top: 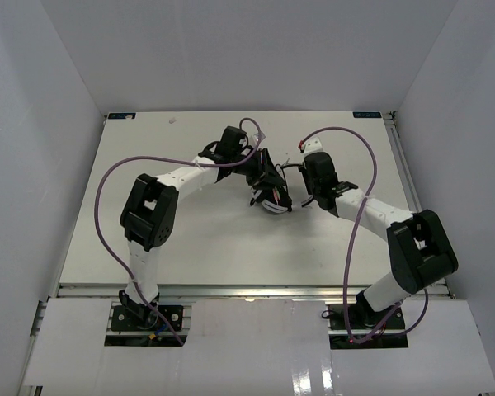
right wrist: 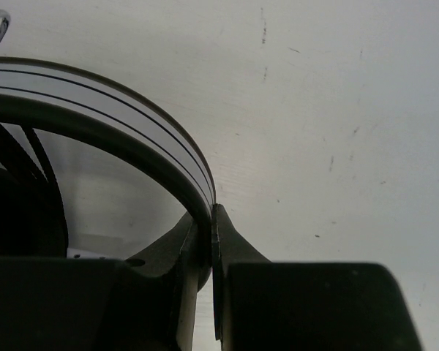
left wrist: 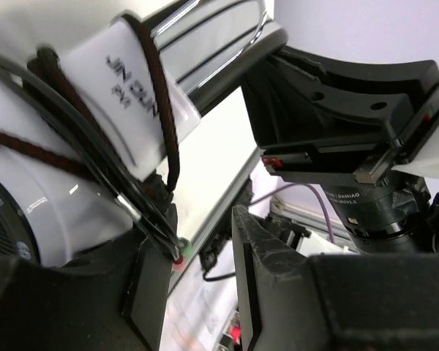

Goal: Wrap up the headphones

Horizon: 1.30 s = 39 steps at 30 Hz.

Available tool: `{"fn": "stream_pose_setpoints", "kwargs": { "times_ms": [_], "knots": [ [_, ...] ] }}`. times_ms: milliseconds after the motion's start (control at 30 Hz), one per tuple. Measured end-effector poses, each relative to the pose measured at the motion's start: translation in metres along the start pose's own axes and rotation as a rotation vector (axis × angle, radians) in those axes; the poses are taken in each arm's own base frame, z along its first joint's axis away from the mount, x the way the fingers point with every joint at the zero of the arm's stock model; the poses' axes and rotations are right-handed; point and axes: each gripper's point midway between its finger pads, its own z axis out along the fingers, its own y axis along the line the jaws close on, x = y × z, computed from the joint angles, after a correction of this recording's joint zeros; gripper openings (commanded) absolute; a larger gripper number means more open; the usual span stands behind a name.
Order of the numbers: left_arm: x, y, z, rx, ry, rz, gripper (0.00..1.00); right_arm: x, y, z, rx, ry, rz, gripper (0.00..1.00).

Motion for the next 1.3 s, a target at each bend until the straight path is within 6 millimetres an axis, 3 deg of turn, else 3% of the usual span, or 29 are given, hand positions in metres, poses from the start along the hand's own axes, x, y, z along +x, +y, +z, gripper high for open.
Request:
{"fn": "stream_pose_setpoints", "kwargs": {
  "times_ms": [167,367,567,767,833,933,1067,1300],
  "knots": [
    [-0.021,0.01,-0.008,-0.026,-0.046,-0.013,0.51,-0.002,0.011,0.015,-0.054,0.035,0.063,0.09],
    [-0.028,0.009,-0.011,-0.015,-0.046,-0.01,0.62,-0.001,0.013,0.031,-0.125,0.087,0.14,0.41],
    [-0.02,0.018,-0.014,-0.056,-0.019,-0.003,0.69,-0.008,-0.001,0.035,-0.163,0.098,0.215,0.57],
    [-0.011,0.016,-0.025,-0.093,-0.004,0.01,0.8,-0.014,0.005,0.032,-0.223,0.105,0.231,0.68],
    [-0.007,0.015,-0.029,-0.105,0.004,0.011,0.97,-0.013,0.008,0.03,-0.248,0.109,0.232,0.78],
    [-0.003,0.012,-0.035,-0.115,0.014,0.016,0.98,-0.011,0.007,0.027,-0.294,0.119,0.24,0.91],
    [0.0,0.009,-0.041,-0.132,0.018,0.021,0.98,-0.016,0.002,0.015,-0.388,0.098,0.236,0.95],
    [0.0,0.007,-0.046,-0.163,0.019,0.003,0.98,-0.039,-0.008,-0.016,-0.483,-0.003,0.203,0.96]
  ]
}}
